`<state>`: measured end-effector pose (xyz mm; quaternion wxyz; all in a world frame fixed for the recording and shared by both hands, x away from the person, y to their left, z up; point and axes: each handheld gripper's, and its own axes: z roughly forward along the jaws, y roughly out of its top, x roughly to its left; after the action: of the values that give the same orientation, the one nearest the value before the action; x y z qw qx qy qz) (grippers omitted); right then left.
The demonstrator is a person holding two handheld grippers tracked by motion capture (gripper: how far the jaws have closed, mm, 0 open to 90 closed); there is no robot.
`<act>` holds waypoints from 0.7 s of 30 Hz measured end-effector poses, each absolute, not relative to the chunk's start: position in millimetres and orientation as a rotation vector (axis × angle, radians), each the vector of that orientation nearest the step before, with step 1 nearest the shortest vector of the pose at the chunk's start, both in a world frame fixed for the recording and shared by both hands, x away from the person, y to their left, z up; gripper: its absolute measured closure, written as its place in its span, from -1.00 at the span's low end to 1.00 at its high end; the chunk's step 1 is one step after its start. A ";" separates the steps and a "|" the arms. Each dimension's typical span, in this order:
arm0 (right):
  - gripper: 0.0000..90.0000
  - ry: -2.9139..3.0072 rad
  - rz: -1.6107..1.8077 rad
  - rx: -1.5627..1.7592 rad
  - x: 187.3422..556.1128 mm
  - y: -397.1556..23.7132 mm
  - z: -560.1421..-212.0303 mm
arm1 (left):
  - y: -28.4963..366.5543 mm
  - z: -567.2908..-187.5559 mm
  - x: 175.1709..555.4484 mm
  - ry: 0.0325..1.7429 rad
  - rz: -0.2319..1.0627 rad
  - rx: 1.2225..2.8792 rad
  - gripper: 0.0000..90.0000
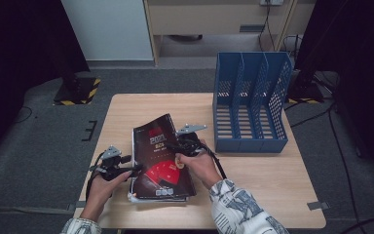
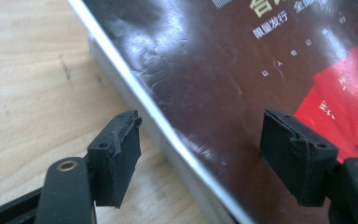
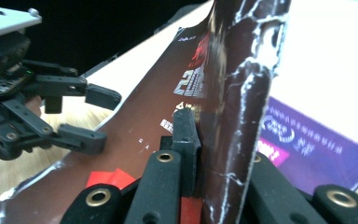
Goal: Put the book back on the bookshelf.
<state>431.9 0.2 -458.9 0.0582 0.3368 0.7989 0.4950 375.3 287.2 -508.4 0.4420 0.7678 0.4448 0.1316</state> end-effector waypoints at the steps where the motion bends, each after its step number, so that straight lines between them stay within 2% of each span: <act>1: 0.88 2.415 1.497 0.997 429.3 1.6 -454.3 | 286.3 -507.5 374.8 1.094 0.330 1.904 -0.38; 12: 0.91 2.354 1.485 0.810 409.1 3.7 -411.9 | 284.9 -497.4 374.7 0.986 0.324 1.823 -0.53; 21: 0.91 2.311 1.495 0.794 417.8 -5.4 -393.3 | 283.3 -490.4 386.1 0.940 0.350 1.803 -0.62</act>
<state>417.8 -5.4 -393.3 0.1378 0.2745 0.7990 0.5169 386.1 283.3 -490.4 0.5135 0.7498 0.3911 0.1457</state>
